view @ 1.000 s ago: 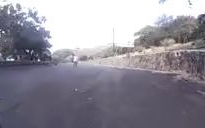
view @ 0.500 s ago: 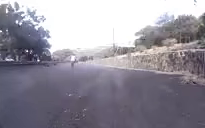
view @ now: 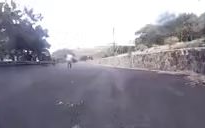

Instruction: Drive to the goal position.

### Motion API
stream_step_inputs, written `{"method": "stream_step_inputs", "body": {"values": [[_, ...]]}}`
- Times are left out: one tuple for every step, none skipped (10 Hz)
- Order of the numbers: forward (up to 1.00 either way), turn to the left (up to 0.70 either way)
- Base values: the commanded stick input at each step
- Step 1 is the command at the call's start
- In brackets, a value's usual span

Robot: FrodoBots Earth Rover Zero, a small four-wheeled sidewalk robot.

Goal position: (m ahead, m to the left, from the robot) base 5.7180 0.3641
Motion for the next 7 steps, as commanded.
{"method": "stream_step_inputs", "body": {"values": [[0.7,0.0],[0.7,0.0],[0.7,0.0],[0.7,0.0],[0.7,0.0],[0.7,0.0],[0.7,0.0]]}}
